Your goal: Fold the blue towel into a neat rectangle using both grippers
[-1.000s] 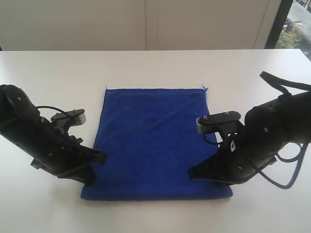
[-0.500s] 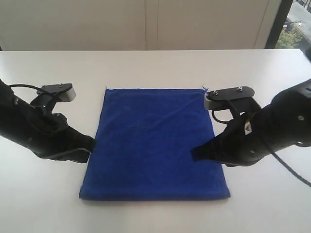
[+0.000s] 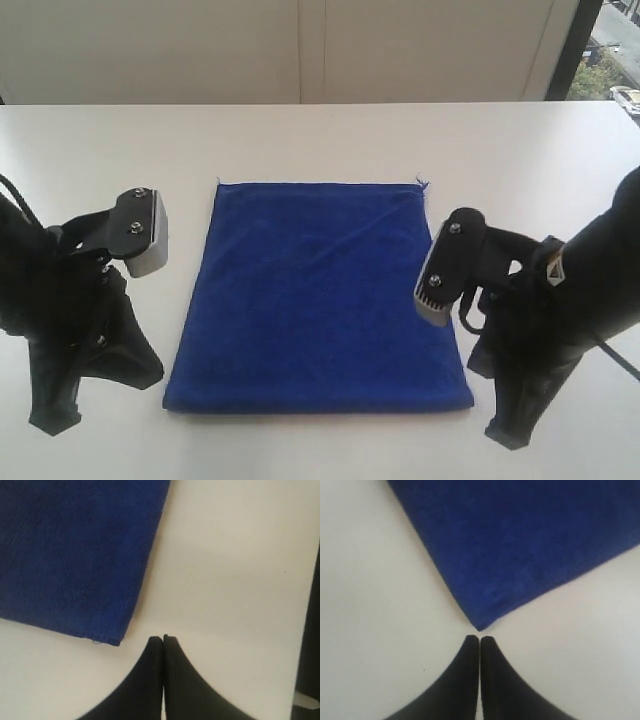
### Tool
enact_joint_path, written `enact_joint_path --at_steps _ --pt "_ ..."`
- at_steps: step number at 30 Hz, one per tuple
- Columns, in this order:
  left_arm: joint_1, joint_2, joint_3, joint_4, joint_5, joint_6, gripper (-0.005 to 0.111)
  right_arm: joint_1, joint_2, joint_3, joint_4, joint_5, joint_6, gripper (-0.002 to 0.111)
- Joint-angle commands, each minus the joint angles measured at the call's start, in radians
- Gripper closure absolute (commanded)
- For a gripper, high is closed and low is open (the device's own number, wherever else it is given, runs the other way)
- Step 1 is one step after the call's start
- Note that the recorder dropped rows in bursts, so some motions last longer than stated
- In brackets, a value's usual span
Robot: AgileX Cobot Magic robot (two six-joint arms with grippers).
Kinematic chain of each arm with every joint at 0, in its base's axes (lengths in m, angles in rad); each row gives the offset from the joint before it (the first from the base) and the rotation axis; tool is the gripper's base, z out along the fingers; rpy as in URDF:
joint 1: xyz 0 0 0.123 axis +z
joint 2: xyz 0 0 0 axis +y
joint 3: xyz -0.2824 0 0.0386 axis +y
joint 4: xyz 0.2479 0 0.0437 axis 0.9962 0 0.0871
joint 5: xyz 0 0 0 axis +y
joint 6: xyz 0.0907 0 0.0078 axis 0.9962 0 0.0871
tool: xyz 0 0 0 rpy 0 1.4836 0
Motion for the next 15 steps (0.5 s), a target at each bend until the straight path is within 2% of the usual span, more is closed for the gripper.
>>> enact_joint_path --at_steps 1,4,6,10,12,15 --pt "-0.004 0.026 -0.001 -0.032 -0.024 0.153 0.107 -0.002 0.050 0.005 0.096 -0.010 -0.244 0.094" --pt "-0.004 0.044 -0.001 -0.036 -0.063 0.153 0.102 -0.002 0.080 0.005 0.091 -0.027 -0.325 0.080" --pt "-0.004 0.064 -0.001 -0.052 -0.069 0.179 0.092 -0.002 0.100 0.005 0.091 -0.029 -0.387 0.075" --pt "-0.004 0.100 -0.001 -0.072 -0.069 0.270 0.070 -0.002 0.136 0.005 0.084 -0.034 -0.505 0.070" --pt "-0.004 0.117 -0.001 -0.080 -0.070 0.290 0.066 -0.002 0.150 0.005 0.084 -0.047 -0.528 0.069" --pt "-0.004 0.146 -0.001 -0.080 -0.083 0.320 0.066 -0.002 0.172 0.005 0.081 -0.081 -0.528 0.067"
